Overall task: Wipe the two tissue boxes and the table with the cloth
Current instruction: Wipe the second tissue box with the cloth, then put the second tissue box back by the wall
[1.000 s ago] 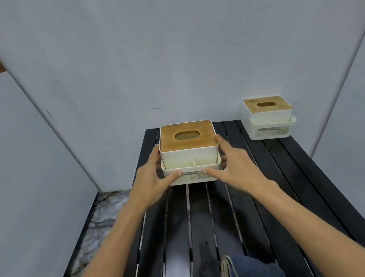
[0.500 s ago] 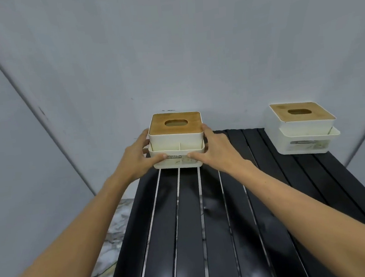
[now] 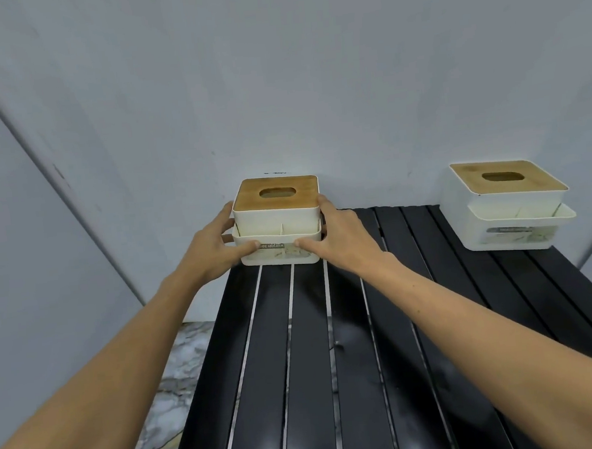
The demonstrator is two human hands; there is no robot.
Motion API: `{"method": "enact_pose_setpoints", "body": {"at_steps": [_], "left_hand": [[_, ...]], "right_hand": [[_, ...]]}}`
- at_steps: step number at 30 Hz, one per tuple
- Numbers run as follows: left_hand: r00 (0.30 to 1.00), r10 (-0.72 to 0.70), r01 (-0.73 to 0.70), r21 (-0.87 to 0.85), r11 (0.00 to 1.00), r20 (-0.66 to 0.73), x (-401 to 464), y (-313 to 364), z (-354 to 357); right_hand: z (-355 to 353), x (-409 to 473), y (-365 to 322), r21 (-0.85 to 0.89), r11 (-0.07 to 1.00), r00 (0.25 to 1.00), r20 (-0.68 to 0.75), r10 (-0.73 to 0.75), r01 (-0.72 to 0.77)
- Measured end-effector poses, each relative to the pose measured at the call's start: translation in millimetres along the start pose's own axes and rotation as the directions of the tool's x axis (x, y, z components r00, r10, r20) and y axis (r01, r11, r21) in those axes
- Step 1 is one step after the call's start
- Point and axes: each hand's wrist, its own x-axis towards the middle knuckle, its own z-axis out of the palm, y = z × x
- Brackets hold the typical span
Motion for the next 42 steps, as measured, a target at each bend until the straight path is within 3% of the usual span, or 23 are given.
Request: {"method": "enact_pose_setpoints", "body": {"at_steps": [11,16,23,27,34,42], "left_hand": [[0.999,-0.024,0.024,0.011,1.0,-0.038,4.5,2.0,12.2],[0.995,-0.076,0.077,0.012,0.997,-0.072,-2.9,2.8,17.0],[0.99,-0.059,0.06,0.006,0.998,-0.127,-47.0,2.3,38.1],[0.984,-0.041,0.053,0.068,0.996,-0.173,-78.5,5.9,53.8],[0.996,0.015,-0.004,0.13,0.992,-0.086,-144.5,50.5,77.3],[0.997,0.074,-0.077,0.186,0.98,0.023,-228.1,95.6,96.1]], "right_hand": [[4.4,4.2,4.1,-0.048,0.998,0.999,0.03,0.032,-0.03],[-2.8,-0.4,7.6,-0.018,1.0,0.994,0.107,0.025,-0.023],[-19.5,-35.7,23.7,-0.062,0.991,0.989,0.081,0.126,-0.121],[-41.1,-77.3,17.2,-0.146,0.986,0.993,0.064,0.095,-0.085],[-77.2,-152.9,-8.6,-0.232,0.972,0.996,0.066,0.055,-0.039],[-121.8,-248.6,-32.0,-0.158,0.984,0.98,0.165,0.114,-0.088]]}}
